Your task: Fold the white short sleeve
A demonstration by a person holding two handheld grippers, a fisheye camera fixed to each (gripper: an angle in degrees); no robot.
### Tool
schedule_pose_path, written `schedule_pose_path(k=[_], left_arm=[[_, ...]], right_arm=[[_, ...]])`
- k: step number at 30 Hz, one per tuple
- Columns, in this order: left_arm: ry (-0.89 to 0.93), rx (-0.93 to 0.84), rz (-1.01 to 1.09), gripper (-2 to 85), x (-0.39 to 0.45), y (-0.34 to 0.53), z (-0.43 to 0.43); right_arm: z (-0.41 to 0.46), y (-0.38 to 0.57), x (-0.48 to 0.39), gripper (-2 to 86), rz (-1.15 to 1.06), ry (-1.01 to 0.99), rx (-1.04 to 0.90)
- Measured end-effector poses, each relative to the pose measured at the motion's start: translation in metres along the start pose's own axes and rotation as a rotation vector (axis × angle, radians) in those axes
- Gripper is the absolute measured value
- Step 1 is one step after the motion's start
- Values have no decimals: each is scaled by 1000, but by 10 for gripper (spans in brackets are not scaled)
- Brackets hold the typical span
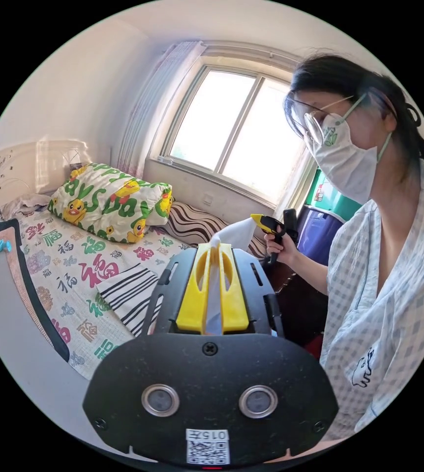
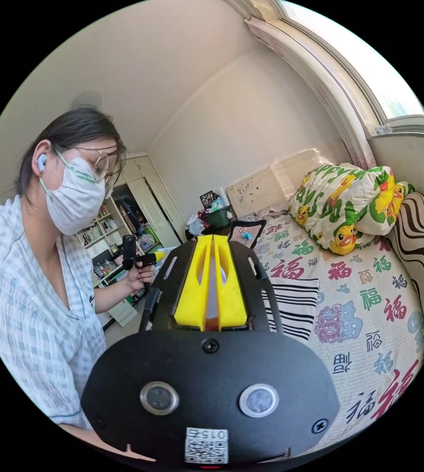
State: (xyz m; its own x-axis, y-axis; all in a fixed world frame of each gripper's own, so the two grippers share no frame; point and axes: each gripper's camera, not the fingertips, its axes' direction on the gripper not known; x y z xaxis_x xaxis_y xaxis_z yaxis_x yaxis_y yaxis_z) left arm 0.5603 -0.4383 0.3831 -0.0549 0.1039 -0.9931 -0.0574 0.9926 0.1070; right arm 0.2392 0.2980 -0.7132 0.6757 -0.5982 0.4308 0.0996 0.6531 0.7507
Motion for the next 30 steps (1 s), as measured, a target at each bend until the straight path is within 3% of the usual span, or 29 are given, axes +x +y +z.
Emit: schedule_pose_path(k=[7,21,30], left_arm=[[-35,12,47,8,1,-12,18],[26,-59,-96,8,-15,51,87],[20,-9,-109,9,-23,38,119]], right_arm=[[-12,-57,-2,-3,-87,-18,7],[-17,-71,16,-3,110,-24,-84],[-5,-158,21,-3,66,-37,-77]])
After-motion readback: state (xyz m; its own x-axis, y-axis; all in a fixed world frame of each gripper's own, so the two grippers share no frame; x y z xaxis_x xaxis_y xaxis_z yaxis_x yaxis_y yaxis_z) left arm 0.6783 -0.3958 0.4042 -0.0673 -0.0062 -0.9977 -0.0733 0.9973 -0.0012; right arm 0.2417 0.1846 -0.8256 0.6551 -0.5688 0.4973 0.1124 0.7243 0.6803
